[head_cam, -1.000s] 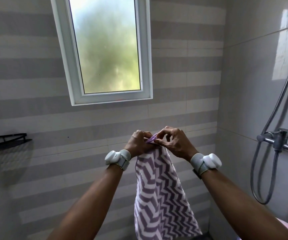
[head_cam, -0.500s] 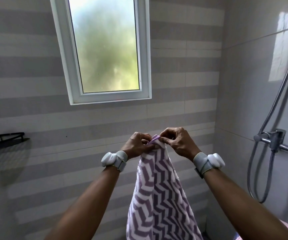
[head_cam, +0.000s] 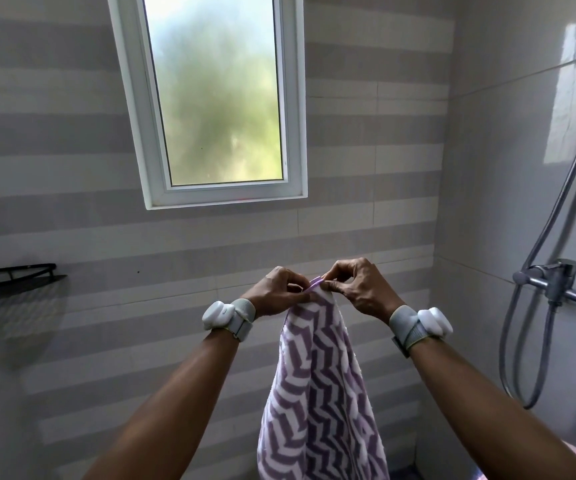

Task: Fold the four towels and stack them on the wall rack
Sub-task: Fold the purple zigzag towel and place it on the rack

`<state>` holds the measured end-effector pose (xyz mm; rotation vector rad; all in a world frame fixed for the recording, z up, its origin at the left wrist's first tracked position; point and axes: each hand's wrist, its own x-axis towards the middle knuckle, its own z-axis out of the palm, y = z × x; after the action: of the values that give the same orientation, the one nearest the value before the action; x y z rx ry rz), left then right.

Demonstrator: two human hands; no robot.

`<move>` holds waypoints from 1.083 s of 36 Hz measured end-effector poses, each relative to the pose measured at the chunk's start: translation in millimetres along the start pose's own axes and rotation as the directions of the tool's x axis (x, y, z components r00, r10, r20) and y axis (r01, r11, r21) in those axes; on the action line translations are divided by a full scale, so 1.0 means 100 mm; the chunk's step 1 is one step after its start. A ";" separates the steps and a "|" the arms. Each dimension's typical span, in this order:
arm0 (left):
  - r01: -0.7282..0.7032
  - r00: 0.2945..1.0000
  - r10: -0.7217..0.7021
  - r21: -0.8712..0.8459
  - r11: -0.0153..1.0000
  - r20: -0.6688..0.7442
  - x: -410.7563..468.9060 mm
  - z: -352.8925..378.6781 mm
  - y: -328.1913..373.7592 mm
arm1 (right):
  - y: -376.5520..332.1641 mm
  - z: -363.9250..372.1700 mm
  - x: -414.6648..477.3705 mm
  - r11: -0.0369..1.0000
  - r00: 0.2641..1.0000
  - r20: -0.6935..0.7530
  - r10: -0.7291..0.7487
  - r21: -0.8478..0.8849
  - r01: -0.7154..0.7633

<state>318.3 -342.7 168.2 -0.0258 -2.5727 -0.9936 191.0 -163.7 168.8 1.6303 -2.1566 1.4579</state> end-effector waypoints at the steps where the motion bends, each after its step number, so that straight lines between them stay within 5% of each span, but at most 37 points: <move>1: -0.008 1.000 0.008 0.014 1.000 0.003 0.00 0.00 0.01 | 0.00 0.00 0.00 1.000 1.000 0.001 0.005 -0.005 -0.005; 25: 0.075 0.995 -0.080 -0.088 0.993 -0.059 0.03 0.13 -0.02 | 0.02 -0.09 0.11 0.995 1.000 -0.015 0.020 -0.098 -0.022; 39: 0.140 0.988 -0.143 0.063 0.988 0.055 -0.21 0.10 -0.28 | 0.23 -0.42 0.38 0.978 0.852 -0.524 0.011 -0.171 -0.118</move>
<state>330.7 -354.6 136.3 0.1475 -2.6880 -0.9789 137.4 -161.6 197.9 0.9549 -1.9692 1.4333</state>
